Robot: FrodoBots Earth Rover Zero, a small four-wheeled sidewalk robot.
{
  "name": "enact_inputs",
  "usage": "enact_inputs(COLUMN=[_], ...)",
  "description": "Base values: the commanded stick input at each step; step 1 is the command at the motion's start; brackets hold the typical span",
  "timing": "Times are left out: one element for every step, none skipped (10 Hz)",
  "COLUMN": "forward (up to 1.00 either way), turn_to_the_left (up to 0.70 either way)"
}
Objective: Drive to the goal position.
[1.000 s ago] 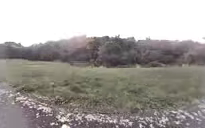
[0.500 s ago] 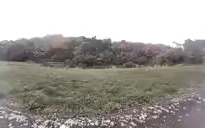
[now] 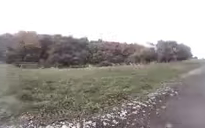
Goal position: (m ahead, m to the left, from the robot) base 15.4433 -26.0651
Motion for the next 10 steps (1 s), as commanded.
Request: enact_inputs(forward=[0.0,0.0,0.0,0.0,0.0,0.0,0.0,0.0,0.0,0.08], turn_to_the_left=[-1.0,-1.0,-1.0,-1.0,-1.0,-1.0,-0.97,-0.89,0.0,0.0])
